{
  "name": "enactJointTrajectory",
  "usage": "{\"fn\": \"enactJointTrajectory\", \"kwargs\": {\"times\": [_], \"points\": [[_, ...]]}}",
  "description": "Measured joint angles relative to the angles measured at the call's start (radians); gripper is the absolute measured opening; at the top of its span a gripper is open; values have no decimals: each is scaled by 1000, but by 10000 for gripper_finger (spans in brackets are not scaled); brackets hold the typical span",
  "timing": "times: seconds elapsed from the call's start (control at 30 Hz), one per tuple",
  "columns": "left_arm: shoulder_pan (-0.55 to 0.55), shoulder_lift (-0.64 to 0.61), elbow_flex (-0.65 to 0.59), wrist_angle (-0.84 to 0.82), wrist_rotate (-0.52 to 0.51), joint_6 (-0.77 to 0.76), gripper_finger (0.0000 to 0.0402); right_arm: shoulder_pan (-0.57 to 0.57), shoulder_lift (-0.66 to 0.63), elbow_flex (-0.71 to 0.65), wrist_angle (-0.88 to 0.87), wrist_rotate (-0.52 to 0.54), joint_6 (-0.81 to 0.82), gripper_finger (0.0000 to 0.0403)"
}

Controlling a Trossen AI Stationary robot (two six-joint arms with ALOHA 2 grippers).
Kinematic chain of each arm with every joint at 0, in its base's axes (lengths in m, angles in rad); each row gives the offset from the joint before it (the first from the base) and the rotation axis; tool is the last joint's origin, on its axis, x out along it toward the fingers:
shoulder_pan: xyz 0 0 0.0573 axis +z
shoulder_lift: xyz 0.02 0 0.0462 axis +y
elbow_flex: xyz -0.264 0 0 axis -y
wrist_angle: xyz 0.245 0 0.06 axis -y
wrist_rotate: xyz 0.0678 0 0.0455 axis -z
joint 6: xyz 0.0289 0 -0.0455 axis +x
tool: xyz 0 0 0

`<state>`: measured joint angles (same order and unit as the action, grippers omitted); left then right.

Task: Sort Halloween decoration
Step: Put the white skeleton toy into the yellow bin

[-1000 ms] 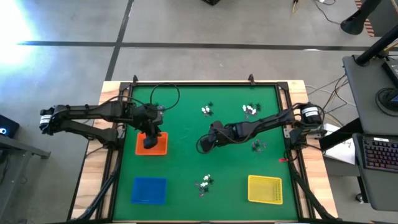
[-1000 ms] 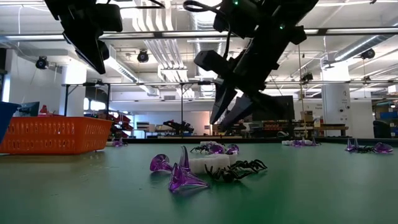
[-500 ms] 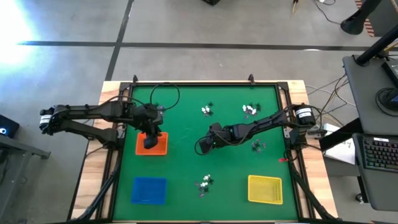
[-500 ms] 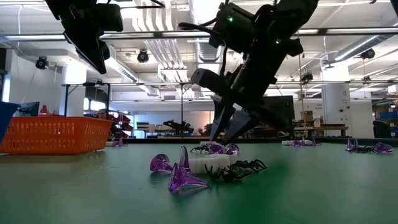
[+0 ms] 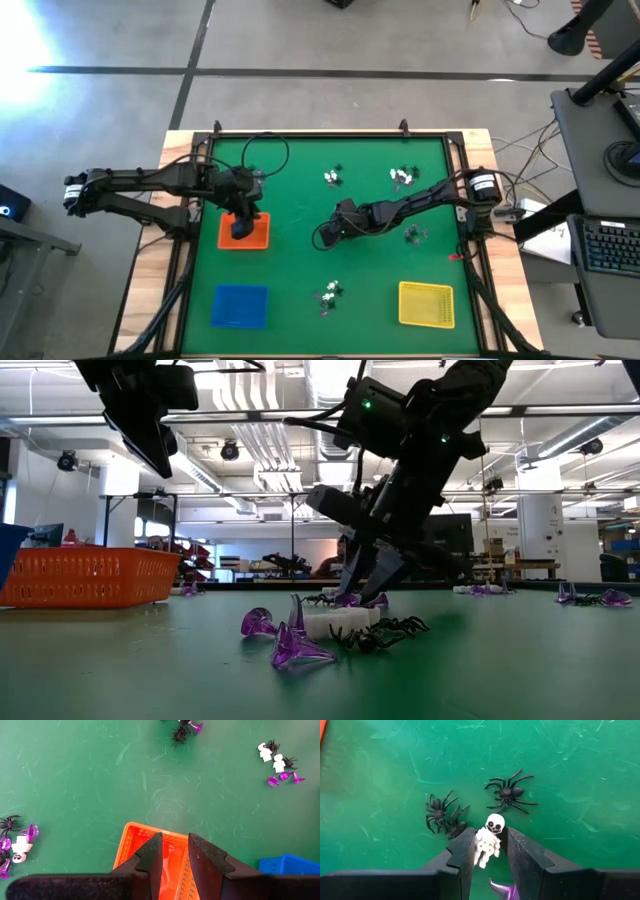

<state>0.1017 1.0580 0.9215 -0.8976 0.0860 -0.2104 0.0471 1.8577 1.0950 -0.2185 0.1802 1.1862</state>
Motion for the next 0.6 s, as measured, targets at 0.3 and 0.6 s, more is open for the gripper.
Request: {"fn": "enactJointTrajectory", "kwargs": {"times": [0.3,0.6], "points": [[0,0,0,0,0,0,75,-2,-19,-2,-8,-1,-19,31],[0,-1,0,0,0,0,75,0,-94,-4,-23,-4,-37,12]]}}
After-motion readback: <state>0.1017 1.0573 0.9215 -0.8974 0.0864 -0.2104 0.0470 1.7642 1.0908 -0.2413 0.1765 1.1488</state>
